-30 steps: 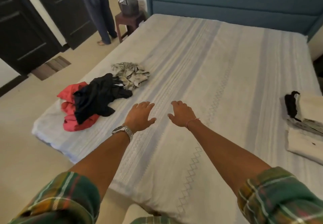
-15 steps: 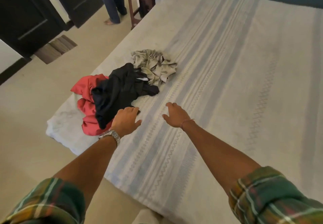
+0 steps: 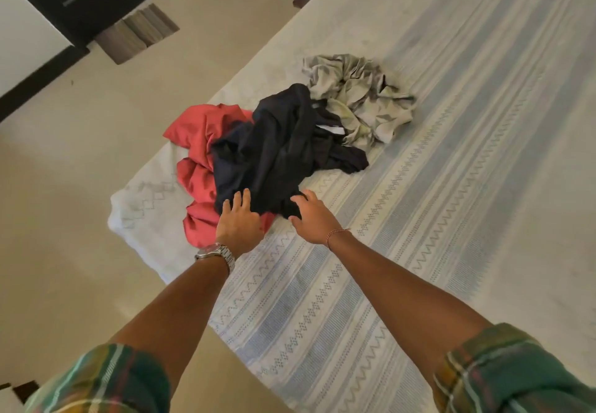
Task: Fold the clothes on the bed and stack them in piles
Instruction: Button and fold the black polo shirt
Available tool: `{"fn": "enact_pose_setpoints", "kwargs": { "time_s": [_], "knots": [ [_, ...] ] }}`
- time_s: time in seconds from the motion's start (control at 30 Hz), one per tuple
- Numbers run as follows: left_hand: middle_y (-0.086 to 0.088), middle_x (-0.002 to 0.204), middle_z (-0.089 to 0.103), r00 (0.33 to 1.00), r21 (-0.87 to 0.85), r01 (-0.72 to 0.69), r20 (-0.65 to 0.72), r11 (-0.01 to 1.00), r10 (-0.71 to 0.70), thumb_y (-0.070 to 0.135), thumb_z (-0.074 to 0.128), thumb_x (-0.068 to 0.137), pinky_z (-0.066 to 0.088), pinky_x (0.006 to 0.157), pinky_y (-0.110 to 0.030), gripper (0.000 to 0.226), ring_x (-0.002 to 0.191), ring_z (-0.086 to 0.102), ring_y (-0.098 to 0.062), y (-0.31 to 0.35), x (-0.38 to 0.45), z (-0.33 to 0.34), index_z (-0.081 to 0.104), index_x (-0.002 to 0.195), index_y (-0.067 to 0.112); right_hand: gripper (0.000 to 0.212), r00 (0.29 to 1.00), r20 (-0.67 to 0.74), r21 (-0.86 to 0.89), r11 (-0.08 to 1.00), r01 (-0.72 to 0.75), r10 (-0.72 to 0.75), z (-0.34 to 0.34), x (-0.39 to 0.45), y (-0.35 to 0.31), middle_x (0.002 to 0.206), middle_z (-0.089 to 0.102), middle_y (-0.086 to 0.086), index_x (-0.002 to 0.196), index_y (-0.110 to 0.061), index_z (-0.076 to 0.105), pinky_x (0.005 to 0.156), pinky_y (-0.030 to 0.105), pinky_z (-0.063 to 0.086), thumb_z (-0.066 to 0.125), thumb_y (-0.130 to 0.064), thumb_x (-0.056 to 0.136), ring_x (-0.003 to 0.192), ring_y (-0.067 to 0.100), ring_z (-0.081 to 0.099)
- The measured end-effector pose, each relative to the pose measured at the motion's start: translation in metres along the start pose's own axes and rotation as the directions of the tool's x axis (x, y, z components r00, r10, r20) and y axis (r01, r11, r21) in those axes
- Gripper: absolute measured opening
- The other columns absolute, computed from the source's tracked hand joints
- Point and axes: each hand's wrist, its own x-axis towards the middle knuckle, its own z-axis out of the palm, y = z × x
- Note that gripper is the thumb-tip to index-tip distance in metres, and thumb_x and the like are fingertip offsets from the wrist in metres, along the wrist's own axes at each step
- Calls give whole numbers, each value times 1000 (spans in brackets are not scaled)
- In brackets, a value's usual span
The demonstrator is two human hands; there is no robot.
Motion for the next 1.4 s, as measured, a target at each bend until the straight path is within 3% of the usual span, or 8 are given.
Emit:
{"fn": "enact_pose_setpoints", "kwargs": {
  "time_s": [0.3,0.5,0.6,0.77,0.97,1.17,1.3,1.4],
  "knots": [
    [-18,98,58,945,-362,-71,-323,929,-54,-4,56,87,43,83,-44,16,90,57,-36,-7,13,-1,60,101,0,61,998,14,-130,990,62,-60,7,22,-14,170,1,6,156,-13,32,104,45,48,58,-16,101,141,35,36],
    [-4,97,66,952,-981,6,-53,192,-303,-7,52,94,46,80,-17,21,93,60,-18,13,18,-70,69,100,4,104,993,-75,-105,991,88,-96,-27,11,-20,167,16,12,163,-18,3,101,50,48,75,-15,88,134,42,43],
    [-6,90,68,976,-994,12,36,-112,-214,-8,48,92,49,92,-33,34,96,59,-21,31,10,-117,73,80,13,87,985,-121,9,992,128,-126,-39,8,-13,147,46,12,157,-27,25,95,57,52,74,-21,84,120,41,53],
    [5,81,65,989,-969,-145,-144,198,19,11,75,87,45,68,-15,9,68,59,4,46,-17,-184,67,88,9,21,923,-376,300,932,204,-81,-108,-41,-18,100,66,10,109,-9,62,75,36,47,56,-12,89,90,26,61],
    [9,80,53,847,-362,-388,-503,848,173,61,83,65,28,52,-25,63,65,47,-13,95,-50,-266,47,100,21,11,798,-590,106,968,226,-122,-226,-132,-9,71,58,9,80,-7,53,60,39,41,62,1,79,68,29,54],
    [-1,80,62,747,-518,-591,-640,618,179,22,62,88,36,70,-27,6,75,55,-20,162,-101,-343,57,84,21,16,701,-697,37,968,247,-152,-316,-239,8,86,68,4,102,-13,65,73,35,57,72,-13,87,79,20,64],
    [6,71,52,714,-497,-607,-683,620,152,14,49,101,30,61,-26,24,68,49,-13,219,-151,-389,50,78,23,19,683,-706,-1,965,263,-187,-359,-318,31,98,65,-7,113,-14,67,75,7,46,71,-17,95,86,7,58],
    [7,68,51,669,-471,-641,-730,606,141,16,45,102,30,61,-28,35,66,48,-10,256,-182,-422,43,69,29,18,721,-681,17,982,191,-128,-385,-376,56,95,67,-1,108,-14,67,77,20,51,71,-26,95,82,13,60]
  ]
}}
